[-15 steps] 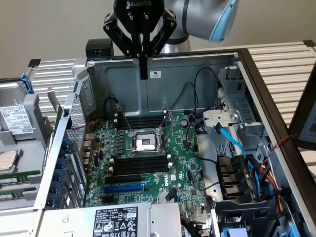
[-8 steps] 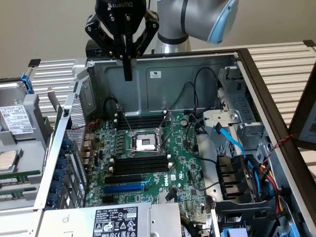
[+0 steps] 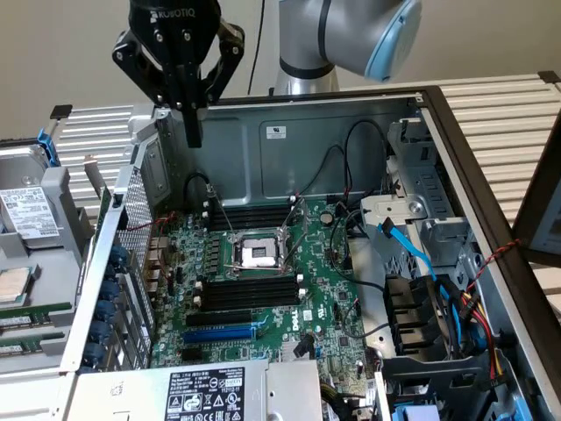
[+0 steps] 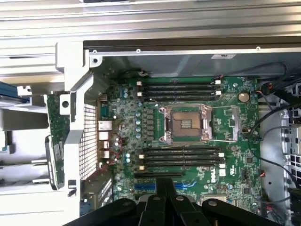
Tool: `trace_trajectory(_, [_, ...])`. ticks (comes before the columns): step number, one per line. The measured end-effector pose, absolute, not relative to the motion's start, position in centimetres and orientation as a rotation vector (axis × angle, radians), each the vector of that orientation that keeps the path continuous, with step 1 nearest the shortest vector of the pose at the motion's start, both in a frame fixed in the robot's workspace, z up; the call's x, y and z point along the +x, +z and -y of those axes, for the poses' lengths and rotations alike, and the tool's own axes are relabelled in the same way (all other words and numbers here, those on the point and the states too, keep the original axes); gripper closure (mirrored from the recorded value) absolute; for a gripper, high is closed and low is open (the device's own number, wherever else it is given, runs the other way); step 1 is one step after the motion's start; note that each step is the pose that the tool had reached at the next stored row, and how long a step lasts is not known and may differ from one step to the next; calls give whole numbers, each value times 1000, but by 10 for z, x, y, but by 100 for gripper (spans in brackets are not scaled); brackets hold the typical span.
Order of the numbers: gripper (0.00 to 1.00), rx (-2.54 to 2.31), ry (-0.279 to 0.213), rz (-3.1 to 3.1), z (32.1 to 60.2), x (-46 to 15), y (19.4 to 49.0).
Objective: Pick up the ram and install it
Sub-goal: 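Reach for the ram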
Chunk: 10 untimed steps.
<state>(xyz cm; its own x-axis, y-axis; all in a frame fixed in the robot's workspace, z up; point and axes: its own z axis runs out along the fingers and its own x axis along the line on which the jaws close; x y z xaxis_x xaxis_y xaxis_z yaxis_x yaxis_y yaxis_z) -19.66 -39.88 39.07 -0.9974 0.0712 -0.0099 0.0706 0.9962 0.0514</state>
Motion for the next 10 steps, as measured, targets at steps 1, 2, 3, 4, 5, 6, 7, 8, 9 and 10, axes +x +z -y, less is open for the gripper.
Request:
trace_trajectory(1, [89, 111, 80, -3128, 399, -201, 390])
trace_trajectory(2, [89, 111, 80, -3129, 399, -206, 390])
trace_trajectory(3, [89, 111, 80, -3130, 399, -210, 389])
trace_trajectory(4, [89, 111, 80, -3131, 399, -215, 389])
trace_trajectory(5, [89, 111, 80, -3131, 399, -219, 389])
trace_trajectory(6, [89, 112, 80, -3132, 399, -224, 388])
trace_trajectory(7, [89, 112, 80, -3132, 399, -228, 388])
trace_trajectory(8, [89, 112, 80, -3133, 399, -233, 387])
trace_trajectory(9, [89, 112, 80, -3133, 399, -237, 387])
trace_trajectory(10, [89, 112, 80, -3134, 399, -242, 386])
